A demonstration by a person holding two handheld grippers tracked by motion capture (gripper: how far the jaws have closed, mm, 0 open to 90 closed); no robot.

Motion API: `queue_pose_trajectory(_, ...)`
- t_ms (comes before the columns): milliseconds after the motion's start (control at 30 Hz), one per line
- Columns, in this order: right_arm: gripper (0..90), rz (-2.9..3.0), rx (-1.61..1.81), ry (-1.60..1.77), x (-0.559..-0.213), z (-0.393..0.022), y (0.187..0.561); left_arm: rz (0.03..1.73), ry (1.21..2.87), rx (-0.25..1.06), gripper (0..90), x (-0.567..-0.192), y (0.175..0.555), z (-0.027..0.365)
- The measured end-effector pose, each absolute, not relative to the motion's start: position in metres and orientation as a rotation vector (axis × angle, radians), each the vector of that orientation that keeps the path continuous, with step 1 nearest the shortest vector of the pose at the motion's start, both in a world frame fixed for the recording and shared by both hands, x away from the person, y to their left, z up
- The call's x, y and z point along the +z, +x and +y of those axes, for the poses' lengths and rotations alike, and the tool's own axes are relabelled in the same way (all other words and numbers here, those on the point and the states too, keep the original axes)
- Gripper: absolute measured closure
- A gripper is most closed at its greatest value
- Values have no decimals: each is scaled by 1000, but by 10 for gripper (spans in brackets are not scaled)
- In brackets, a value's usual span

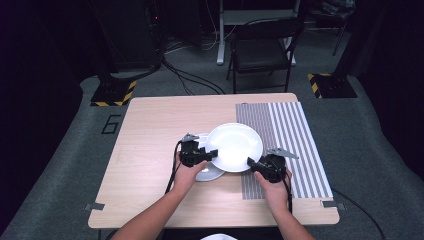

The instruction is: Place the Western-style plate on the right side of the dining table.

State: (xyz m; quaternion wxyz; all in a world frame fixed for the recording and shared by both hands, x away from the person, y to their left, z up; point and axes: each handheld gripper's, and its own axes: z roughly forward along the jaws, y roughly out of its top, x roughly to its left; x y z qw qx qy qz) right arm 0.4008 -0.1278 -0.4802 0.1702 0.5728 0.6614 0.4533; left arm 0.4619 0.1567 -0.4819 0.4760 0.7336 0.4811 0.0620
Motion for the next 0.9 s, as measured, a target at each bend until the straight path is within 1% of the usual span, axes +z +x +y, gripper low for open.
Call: queue_pose_trajectory(900, 455, 1801, 1275, 1659, -474, -149, 390, 1116, 1828, 132, 487, -473, 470, 129)
